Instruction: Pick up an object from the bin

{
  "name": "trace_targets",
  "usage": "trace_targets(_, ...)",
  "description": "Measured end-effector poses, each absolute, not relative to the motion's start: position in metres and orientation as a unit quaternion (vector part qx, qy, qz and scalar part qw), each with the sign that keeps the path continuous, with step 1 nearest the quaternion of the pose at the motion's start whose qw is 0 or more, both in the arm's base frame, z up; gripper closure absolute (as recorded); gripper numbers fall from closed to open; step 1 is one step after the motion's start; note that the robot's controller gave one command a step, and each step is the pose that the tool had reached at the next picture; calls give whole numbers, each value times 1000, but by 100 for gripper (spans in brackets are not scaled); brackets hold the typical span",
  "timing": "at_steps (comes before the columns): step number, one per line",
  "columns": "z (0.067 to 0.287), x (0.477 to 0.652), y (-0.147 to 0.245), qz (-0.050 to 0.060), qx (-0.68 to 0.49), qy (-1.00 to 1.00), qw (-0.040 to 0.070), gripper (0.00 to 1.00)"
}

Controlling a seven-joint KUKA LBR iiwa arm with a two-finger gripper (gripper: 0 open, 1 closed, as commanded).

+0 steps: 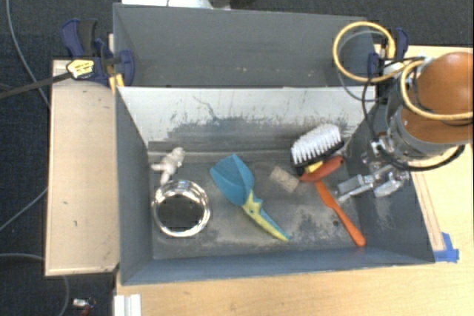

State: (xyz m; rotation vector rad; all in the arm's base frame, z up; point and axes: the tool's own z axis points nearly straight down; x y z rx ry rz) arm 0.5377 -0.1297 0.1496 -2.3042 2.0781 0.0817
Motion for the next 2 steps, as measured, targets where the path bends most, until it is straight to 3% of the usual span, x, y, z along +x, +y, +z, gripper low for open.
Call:
trace_targets(1, 226, 539, -118, 30, -752, 658, 21, 100)
trace_targets(2, 226, 539, -118, 31, -752, 659, 20, 100)
